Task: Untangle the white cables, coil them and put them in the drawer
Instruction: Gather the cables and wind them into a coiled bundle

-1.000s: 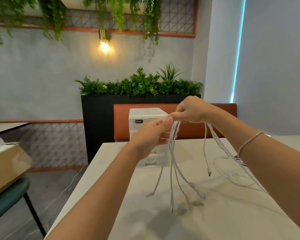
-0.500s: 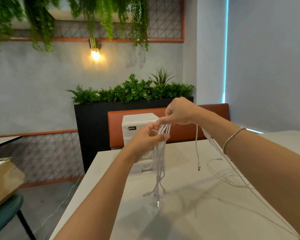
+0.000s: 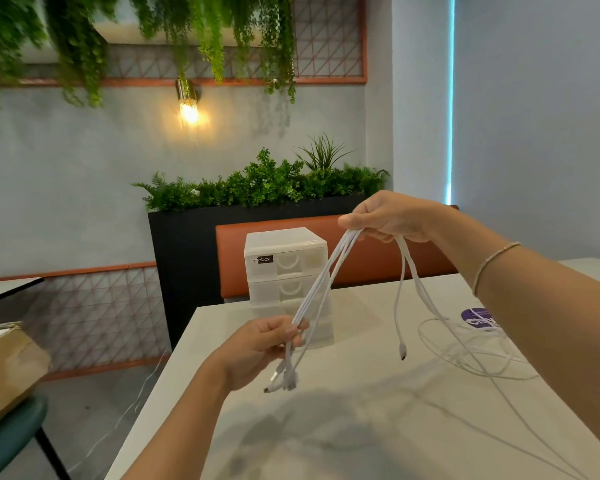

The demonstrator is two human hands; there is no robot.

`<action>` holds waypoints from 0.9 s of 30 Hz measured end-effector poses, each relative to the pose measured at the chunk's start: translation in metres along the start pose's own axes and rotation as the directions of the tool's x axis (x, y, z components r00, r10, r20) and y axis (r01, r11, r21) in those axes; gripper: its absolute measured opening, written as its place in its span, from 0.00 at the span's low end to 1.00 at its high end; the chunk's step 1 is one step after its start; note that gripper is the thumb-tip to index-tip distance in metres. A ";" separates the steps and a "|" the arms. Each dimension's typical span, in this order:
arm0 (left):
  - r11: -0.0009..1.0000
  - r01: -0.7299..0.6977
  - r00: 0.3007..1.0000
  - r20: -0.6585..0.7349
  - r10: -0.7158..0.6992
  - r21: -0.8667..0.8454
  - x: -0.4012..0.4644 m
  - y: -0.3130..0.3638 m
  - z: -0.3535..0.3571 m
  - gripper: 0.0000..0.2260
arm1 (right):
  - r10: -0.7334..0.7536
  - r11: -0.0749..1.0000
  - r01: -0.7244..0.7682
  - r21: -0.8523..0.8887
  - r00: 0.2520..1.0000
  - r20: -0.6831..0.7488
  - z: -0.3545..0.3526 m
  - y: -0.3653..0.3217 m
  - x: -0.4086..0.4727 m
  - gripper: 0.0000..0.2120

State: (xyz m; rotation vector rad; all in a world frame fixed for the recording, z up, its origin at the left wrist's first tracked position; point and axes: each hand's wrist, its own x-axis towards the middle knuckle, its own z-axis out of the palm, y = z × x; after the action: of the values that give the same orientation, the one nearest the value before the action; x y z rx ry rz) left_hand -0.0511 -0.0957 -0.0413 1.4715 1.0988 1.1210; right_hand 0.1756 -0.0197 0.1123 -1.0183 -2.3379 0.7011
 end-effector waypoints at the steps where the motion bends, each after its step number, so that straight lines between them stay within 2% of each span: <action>1: 1.000 0.008 1.000 0.004 -0.008 -0.006 -0.002 -0.002 -0.003 0.08 | 0.002 1.000 -0.002 0.023 1.000 0.021 -0.001 0.002 0.000 0.22; 3: 0.997 0.027 1.000 0.012 -0.028 0.076 -0.004 -0.005 -0.007 0.07 | 0.004 0.998 -0.007 0.064 0.999 0.043 -0.004 0.005 -0.001 0.18; 5: 0.980 0.056 0.998 0.013 -0.059 0.192 -0.006 -0.010 -0.010 0.10 | 0.020 0.998 -0.024 0.063 0.999 0.050 -0.009 0.009 -0.002 0.18; 10: 0.946 0.123 0.991 0.016 -0.134 0.301 -0.002 -0.008 -0.017 0.06 | 0.046 0.999 -0.045 -0.021 0.998 0.047 -0.009 0.006 0.000 0.18; 12: 0.932 0.103 0.994 -0.011 -0.105 0.348 0.004 0.006 -0.017 0.07 | 0.033 0.998 -0.030 -0.048 0.998 0.052 -0.007 0.000 0.001 0.17; 15: 0.964 -0.070 0.992 -0.083 0.094 0.256 0.015 0.046 -0.007 0.08 | 0.016 0.998 -0.012 -0.054 0.997 0.076 -0.001 -0.006 0.003 0.17; 18: 0.958 -0.191 0.979 -0.034 0.202 0.214 0.033 0.087 0.015 0.14 | 0.001 0.996 0.007 -0.089 0.996 0.085 0.011 -0.010 0.008 0.15; 22: 0.957 -0.134 0.989 -0.030 0.147 0.258 0.043 0.107 0.037 0.14 | -0.030 0.988 0.033 -0.154 0.999 0.024 0.022 -0.008 0.015 0.16; 25: 0.983 -0.114 0.993 0.026 0.112 0.145 0.045 0.102 0.041 0.13 | -0.021 1.000 0.021 -0.022 1.000 0.016 0.022 -0.002 0.011 0.13; 27: 0.979 -0.131 0.991 0.019 0.130 0.154 0.047 0.099 0.040 0.14 | -0.022 0.995 0.019 0.100 0.999 0.031 0.019 0.005 0.005 0.09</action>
State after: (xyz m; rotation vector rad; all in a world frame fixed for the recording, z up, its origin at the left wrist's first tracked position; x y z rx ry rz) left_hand 0.0065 -0.0709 0.0565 1.6894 1.1167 1.1387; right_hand 0.1637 -0.0178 0.0964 -0.9447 -2.3121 0.8226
